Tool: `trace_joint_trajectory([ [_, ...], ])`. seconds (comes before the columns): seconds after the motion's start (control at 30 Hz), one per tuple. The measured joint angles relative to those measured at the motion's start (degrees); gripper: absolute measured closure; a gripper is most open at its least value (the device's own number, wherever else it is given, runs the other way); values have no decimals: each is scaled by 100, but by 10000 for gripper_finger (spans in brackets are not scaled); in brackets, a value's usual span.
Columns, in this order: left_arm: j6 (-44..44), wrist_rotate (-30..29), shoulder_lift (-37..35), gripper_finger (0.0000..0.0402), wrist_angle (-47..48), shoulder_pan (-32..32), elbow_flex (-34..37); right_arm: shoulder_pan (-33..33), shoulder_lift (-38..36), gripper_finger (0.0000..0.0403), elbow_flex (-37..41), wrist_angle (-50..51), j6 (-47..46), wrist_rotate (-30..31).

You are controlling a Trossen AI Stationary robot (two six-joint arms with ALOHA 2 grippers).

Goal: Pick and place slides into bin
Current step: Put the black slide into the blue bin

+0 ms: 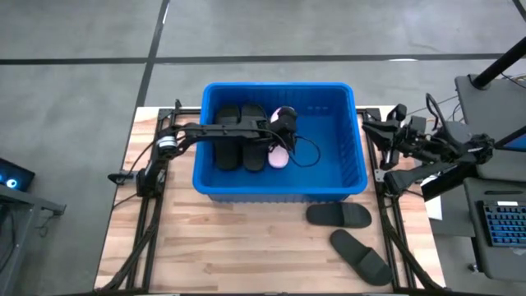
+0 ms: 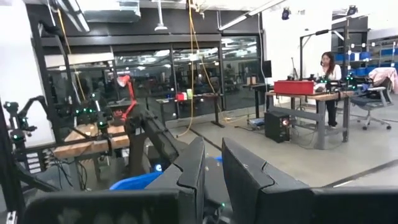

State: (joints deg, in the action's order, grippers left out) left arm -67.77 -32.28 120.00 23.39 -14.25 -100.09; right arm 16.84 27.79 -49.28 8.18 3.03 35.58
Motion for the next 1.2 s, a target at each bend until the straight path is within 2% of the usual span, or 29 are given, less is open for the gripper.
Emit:
trace_joint_trajectory([
  [0.3, 12, -9, -248, 110, -37, 219, -22, 0, -2, 355, 0, -8, -21, -11],
  [0.43, 300, -6, -398, 110, -15, 302, -22, 0, -2, 355, 0, 1, -42, -8],
  [0.57, 1121, -178, -600, 111, -2, 380, -23, 0, -2, 355, 0, 8, -91, -6],
  [0.7, 2749, -94, -1006, 116, -34, 464, -55, 1, -2, 355, 0, -8, -310, -20],
  [0.83, 4492, 545, -1510, 143, -60, 497, -57, 2, -2, 355, 0, -13, -151, -154],
  [0.97, 5696, 1692, -2003, 183, -160, 488, -57, 1, -2, 355, 0, -15, 99, -152],
  [1.07, 6106, 2350, -2290, 218, -349, 522, -57, 2, -2, 355, 0, -11, 311, -152],
  [1.2, 5947, 2298, -2668, 280, -700, 699, -55, 1, -2, 355, 0, -85, 321, -152],
])
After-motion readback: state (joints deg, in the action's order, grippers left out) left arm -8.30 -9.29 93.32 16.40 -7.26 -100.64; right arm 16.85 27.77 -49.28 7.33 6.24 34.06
